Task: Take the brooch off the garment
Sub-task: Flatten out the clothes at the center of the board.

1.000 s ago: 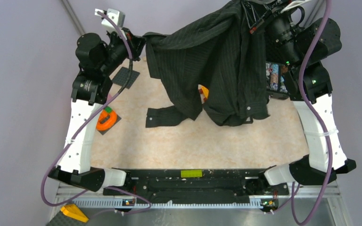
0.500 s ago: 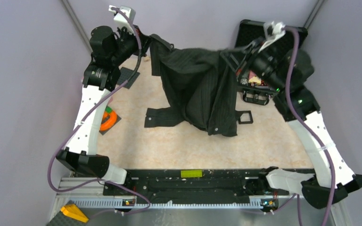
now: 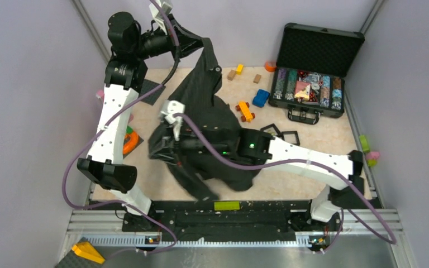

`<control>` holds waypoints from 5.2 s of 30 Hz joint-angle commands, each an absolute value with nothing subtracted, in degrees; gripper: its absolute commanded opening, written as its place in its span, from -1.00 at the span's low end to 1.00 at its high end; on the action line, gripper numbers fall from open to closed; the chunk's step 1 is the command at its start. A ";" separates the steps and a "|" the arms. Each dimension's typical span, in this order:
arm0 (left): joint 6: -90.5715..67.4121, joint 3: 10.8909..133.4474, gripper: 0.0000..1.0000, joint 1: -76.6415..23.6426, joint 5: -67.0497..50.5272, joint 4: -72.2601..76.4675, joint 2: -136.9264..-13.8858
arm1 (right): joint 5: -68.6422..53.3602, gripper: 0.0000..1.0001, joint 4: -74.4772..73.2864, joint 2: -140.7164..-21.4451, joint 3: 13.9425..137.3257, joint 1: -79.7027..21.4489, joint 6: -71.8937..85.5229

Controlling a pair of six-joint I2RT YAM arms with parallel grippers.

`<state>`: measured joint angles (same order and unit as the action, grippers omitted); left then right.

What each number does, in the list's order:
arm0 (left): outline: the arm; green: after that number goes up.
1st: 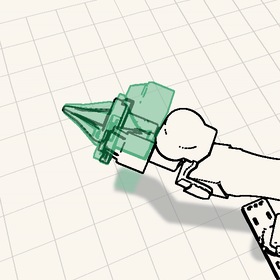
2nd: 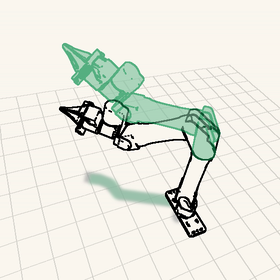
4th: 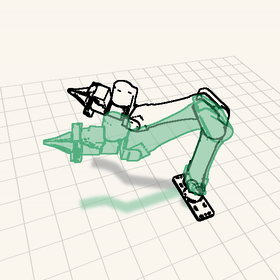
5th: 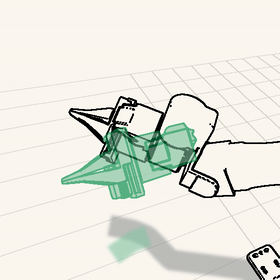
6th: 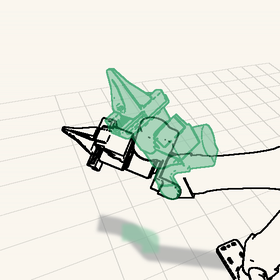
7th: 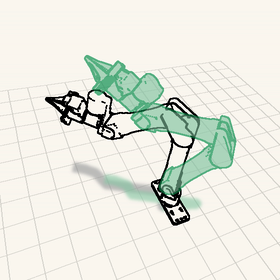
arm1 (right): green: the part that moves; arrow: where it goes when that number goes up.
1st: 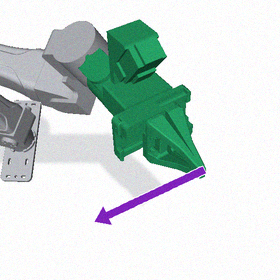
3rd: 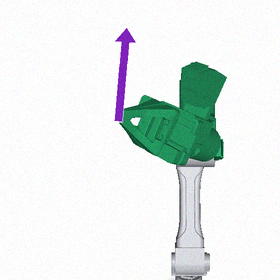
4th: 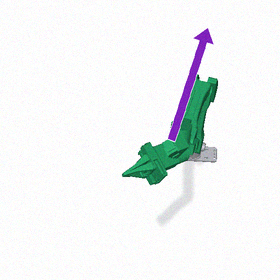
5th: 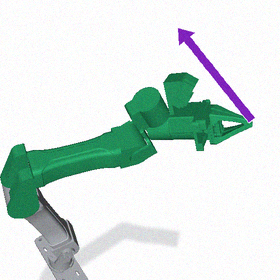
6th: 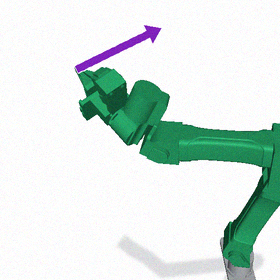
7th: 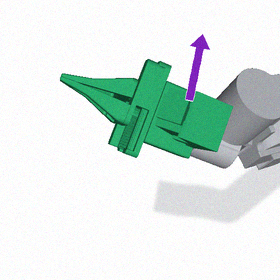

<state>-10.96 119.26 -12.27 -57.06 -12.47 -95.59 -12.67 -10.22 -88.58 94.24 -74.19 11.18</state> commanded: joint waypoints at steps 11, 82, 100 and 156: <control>-14.24 119.04 -1.00 -10.45 -58.59 -8.40 -93.46 | -3.77 -1.00 -13.62 -95.72 112.16 -77.81 1.43; -39.11 22.92 0.96 -10.94 -11.91 -15.13 -40.02 | 11.39 0.62 -6.89 -98.56 64.79 -55.55 32.13; -58.29 21.82 -0.72 -6.94 22.03 -39.06 -32.19 | 22.54 -1.00 -6.18 -102.59 66.16 -40.95 34.33; -25.17 36.01 0.90 -20.04 -9.70 -11.08 -61.30 | 8.08 0.47 -13.71 -90.90 63.21 -58.69 35.09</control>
<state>-26.15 36.36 -19.88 -7.49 -12.64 -57.82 0.73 -17.34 -84.47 57.74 -56.99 31.29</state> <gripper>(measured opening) 0.931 0.740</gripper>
